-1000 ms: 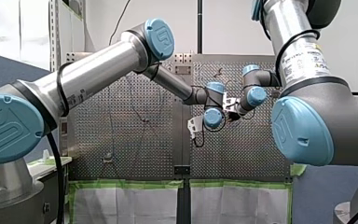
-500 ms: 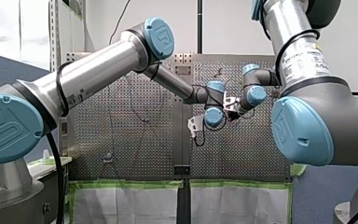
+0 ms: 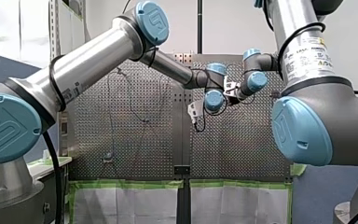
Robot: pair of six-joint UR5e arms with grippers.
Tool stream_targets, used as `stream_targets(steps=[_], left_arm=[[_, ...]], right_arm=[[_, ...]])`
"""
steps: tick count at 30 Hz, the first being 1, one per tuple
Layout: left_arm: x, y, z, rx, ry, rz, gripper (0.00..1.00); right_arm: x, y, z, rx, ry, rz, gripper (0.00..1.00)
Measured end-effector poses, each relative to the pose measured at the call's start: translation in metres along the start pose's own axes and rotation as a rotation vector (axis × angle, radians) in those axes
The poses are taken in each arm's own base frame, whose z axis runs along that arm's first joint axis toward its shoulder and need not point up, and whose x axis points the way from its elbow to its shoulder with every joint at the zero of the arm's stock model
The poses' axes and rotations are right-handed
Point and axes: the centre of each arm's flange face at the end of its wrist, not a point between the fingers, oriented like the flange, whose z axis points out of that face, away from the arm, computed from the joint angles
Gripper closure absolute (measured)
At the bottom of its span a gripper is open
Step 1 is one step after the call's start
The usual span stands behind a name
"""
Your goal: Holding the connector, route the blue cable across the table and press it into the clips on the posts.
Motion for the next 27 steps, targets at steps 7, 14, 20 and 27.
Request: stream_targets(steps=[7, 14, 20, 27], left_arm=[[-0.029, -0.011, -0.013, 0.001, -0.026, -0.018, 1.0], [-0.046, -0.021, -0.027, 0.008, -0.043, -0.028, 1.0], [-0.066, -0.027, -0.037, 0.004, -0.061, -0.04, 1.0], [-0.092, -0.029, -0.048, -0.019, -0.086, -0.053, 1.0]], right_arm=[[0.03, -0.01, -0.018, 0.009, 0.033, -0.007, 1.0], [0.058, -0.022, -0.038, 0.033, 0.067, -0.017, 1.0], [0.073, -0.027, -0.049, 0.053, 0.081, -0.021, 1.0], [0.081, -0.03, -0.058, 0.054, 0.081, -0.021, 1.0]])
